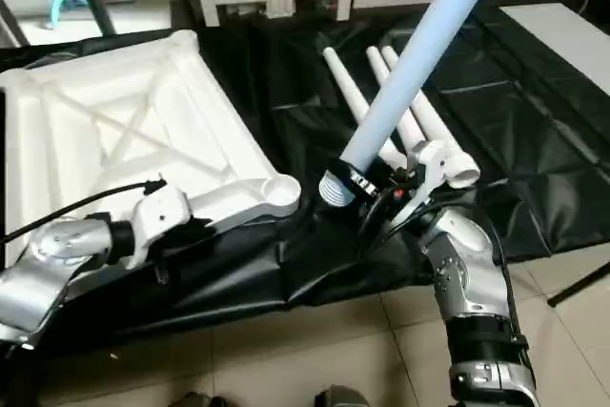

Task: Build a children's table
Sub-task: Insert table leg to table base

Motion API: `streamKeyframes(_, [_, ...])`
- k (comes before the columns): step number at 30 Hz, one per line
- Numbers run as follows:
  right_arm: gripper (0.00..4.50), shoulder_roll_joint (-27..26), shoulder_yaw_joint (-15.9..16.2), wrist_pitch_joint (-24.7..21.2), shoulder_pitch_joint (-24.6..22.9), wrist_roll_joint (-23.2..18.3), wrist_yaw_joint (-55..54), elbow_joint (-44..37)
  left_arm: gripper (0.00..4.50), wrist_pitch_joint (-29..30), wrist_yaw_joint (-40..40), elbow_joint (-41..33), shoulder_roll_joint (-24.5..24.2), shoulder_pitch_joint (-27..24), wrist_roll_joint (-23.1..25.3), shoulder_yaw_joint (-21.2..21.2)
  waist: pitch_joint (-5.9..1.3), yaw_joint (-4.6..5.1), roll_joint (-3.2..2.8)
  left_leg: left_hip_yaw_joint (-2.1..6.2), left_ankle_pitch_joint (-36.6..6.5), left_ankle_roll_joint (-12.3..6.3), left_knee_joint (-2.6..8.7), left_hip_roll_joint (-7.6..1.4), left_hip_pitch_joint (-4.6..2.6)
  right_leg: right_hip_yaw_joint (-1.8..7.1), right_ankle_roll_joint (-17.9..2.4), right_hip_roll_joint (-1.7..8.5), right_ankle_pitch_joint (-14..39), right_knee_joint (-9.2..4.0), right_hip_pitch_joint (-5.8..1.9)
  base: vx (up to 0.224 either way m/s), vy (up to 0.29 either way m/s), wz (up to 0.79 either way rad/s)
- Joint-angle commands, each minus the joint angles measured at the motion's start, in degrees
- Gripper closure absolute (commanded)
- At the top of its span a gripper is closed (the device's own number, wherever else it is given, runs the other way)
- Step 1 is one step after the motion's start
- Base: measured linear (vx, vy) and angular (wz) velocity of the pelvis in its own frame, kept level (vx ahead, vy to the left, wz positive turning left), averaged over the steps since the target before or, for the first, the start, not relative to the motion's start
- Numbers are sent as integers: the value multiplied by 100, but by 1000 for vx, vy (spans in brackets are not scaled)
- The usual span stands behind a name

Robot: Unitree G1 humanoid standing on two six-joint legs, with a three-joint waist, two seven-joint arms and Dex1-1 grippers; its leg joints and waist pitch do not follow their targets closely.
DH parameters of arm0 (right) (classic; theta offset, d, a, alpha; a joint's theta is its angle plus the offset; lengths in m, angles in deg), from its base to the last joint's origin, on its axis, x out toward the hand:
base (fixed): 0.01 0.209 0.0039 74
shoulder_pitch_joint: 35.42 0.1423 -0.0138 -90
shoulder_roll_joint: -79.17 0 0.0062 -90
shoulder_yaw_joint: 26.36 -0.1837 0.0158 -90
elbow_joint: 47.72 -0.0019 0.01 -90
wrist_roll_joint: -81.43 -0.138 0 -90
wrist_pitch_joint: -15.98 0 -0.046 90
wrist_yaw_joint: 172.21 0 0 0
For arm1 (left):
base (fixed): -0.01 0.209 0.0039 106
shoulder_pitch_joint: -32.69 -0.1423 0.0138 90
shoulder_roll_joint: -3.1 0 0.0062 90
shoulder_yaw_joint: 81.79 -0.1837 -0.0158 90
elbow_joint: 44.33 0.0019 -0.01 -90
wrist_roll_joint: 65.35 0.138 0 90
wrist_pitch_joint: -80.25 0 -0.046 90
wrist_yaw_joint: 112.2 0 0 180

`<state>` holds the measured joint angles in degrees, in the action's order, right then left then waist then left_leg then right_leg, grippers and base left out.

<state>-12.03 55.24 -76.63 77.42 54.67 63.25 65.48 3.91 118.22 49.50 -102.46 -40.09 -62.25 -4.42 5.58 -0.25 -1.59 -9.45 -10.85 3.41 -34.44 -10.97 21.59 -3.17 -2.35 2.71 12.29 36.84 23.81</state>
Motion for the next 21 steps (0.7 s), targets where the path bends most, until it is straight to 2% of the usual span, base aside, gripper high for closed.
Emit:
streamKeyframes(1, [258, 33, 5, 49, 166, -3, -61, -37, 450, -229, -49, 191, -43, 25, 188, -150, -436, -13, 71, 21, -666, -509, 361, -199, -42, 304, -1379, 433, 438, -512, -368, 0, 0, 0])
streamKeyframes(3, [258, 34, 8, 45, 189, 8, -74, -22, 450, -309, -53, 197, -62, 30, 167, -201, -446, -18, 62, 12, -670, -524, 356, -191, -47, 305, -1341, 451, 522, -508, -369, 0, 0, 0])
streamKeyframes(4, [258, 30, 17, 45, 235, 29, -87, 20, 450, -395, -41, 190, -72, 34, 168, -265, -447, -10, 92, 5, -650, -545, 357, -196, -48, 303, -1327, 446, 507, -508, -360, 0, 0, 0])
streamKeyframes(7, [258, -14, 75, 16, 326, 85, -57, 121, 450, -463, 69, 144, -74, 25, 155, -390, -459, -22, 83, -8, -502, -609, 341, -191, -37, 309, -1333, 466, 382, -484, -367, 0, 0, 0])
streamKeyframes(9, [258, -48, 156, 7, 391, 140, -6, 216, 450, -484, 178, 122, -50, 19, 160, -466, -471, -25, 80, -8, -422, -637, 334, -194, -41, 308, -1347, 466, 257, -470, -367, 0, 0, 0])
streamKeyframes(10, [258, -88, 307, 50, 484, 262, 93, 390, 450, -518, 286, 131, -12, 40, 189, -569, -468, -20, 99, -12, -380, -673, 331, -191, -40, 303, -1386, 459, 176, -457, -360, 0, 0, 0])
streamKeyframes(12, [258, -155, 401, 103, 658, 345, 172, 649, 450, -563, 367, 169, 31, 82, 220, -663, -450, -9, 118, -14, -362, -706, 333, -188, -27, 300, -1411, 464, 178, -458, -356, 0, 0, 0])
streamKeyframes(14, [258, -197, 449, 123, 804, 387, 234, 856, 450, -581, 411, 199, 61, 112, 248, -716, -454, -24, 106, -20, -375, -719, 327, -197, -42, 305, -1433, 476, 208, -463, -354, 0, 0, 0])
streamKeyframes(16, [258, -200, 459, 130, 826, 397, 249, 895, 450, -591, 412, 209, 65, 117, 252, -726, -464, -57, 93, -27, -258, -779, 320, -217, -68, 296, -1462, 465, 8, -432, -333, 0, 0, 0])
streamKeyframes(17, [258, -208, 564, 135, 1001, 483, 430, 1219, 450, -645, 416, 269, 93, 151, 267, -794, -456, -57, 124, -34, -243, -803, 320, -222, -69, 297, -1462, 461, -42, -430, -325, 0, 0, 0])
streamKeyframes(18, [258, -208, 564, 135, 1001, 483, 430, 1219, 450, -645, 416, 269, 93, 151, 267, -794, -454, -57, 130, -30, -218, -827, 325, -213, -54, 286, -1514, 466, -53, -411, -338, 0, 0, 0])
streamKeyframes(19, [258, -219, 643, 170, 1107, 547, 588, 1458, 450, -661, 405, 292, 116, 162, 249, -827, -424, -75, 165, -51, -282, -842, 325, -221, -62, 296, -1470, 466, 35, -440, -311, 0, 0, 0])
streamKeyframes(21, [258, -233, 673, 235, 1158, 586, 634, 1570, 450, -665, 394, 299, 126, 158, 242, -834, -425, -99, 133, -43, -338, -803, 332, -229, -62, 291, -1454, 480, 172, -442, -318, 0, 0, 0])
